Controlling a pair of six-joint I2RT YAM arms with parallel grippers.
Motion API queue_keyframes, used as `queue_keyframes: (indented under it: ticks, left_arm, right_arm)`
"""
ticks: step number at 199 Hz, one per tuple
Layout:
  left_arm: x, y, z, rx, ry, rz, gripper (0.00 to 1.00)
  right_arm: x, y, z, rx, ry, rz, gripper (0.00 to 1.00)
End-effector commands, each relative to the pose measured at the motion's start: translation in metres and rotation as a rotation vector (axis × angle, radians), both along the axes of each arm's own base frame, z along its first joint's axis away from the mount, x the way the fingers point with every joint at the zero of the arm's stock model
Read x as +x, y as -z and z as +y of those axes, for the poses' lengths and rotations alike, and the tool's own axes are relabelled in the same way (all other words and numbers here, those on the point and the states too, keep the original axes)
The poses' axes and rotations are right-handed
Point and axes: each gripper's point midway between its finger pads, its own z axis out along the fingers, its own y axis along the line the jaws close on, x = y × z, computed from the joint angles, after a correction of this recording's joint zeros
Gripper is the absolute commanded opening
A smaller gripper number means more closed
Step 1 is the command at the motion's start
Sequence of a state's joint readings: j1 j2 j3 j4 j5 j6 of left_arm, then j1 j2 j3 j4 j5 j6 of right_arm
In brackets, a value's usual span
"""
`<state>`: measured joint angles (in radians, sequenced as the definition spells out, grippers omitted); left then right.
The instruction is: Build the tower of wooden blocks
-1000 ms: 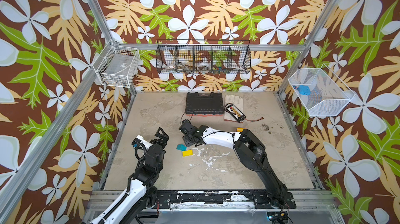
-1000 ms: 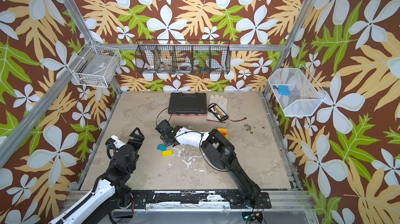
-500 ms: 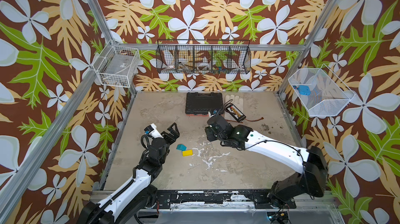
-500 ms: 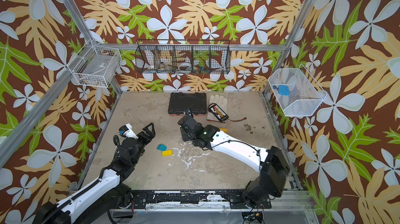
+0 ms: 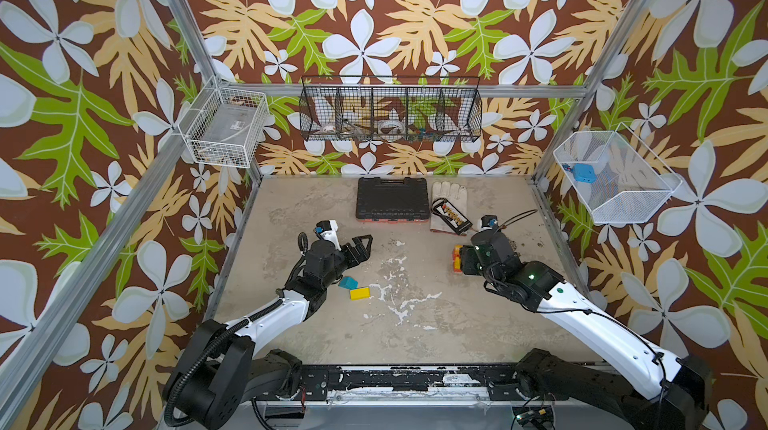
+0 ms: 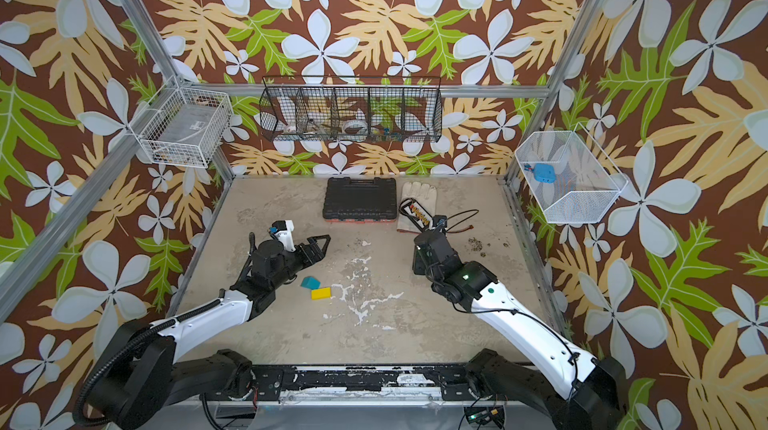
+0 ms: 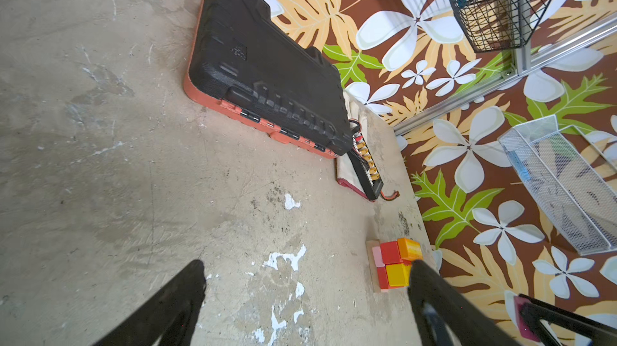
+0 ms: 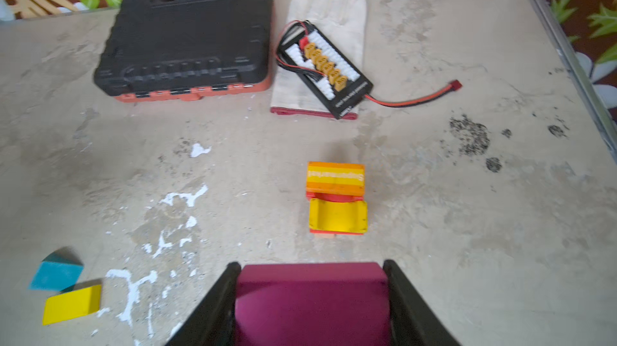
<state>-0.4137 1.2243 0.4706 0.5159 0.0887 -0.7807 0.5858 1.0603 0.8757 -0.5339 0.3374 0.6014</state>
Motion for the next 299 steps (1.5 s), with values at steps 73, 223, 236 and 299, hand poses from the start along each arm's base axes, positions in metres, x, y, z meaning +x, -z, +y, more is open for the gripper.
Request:
queue_keyframes:
  ticks: [73, 223, 236, 299]
  left_arm:
    - [-0.001, -0.016, -0.003, -0.013, 0.024, -0.056, 0.96]
    - [-0.001, -0.018, -0.002, -0.01, 0.019, -0.061, 0.96]
    - [-0.001, -0.018, -0.002, -0.011, 0.018, -0.062, 0.96]
    - [-0.001, -0.018, -0.002, -0.01, 0.017, -0.062, 0.96]
  right_arm:
    - [0.01, 0.05, -0.021, 0.008, 0.055, 0.13, 0.36]
    - [0.03, 0.071, -0.013, 0.047, 0.098, 0.187, 0.35]
    - [0.03, 0.073, -0.013, 0.042, 0.1, 0.194, 0.36]
    - [0.03, 0.077, -0.017, 0.025, 0.121, 0.195, 0.45]
